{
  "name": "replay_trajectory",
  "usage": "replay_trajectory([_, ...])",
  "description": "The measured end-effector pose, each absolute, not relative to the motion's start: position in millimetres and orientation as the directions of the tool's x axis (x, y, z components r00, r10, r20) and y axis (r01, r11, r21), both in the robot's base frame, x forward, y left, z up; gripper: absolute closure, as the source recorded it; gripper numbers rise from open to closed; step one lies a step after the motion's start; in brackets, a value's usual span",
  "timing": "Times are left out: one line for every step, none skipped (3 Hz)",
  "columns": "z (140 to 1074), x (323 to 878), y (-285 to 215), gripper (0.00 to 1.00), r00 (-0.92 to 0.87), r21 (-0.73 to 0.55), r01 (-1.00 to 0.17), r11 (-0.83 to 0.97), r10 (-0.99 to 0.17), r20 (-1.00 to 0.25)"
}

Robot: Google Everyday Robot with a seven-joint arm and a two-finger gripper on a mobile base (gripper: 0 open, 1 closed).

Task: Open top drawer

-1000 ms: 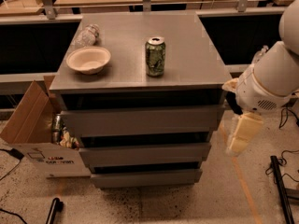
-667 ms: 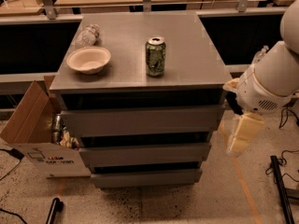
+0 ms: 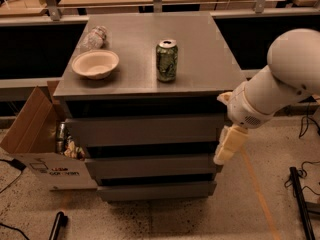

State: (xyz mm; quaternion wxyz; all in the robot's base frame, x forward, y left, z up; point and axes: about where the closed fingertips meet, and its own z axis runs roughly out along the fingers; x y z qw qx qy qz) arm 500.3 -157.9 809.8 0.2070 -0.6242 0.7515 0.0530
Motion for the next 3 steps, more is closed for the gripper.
replay_trajectory([785, 518, -140, 0.0, -0.097, -0.234, -0.949, 0.211, -0.901, -0.422])
replay_trajectory([765, 529, -126, 0.0, -0.062, -0.28, -0.939, 0.198, -0.9, -0.431])
replay_trajectory([743, 538, -114, 0.0, -0.028, -0.313, -0.934, 0.172, -0.909, -0.416])
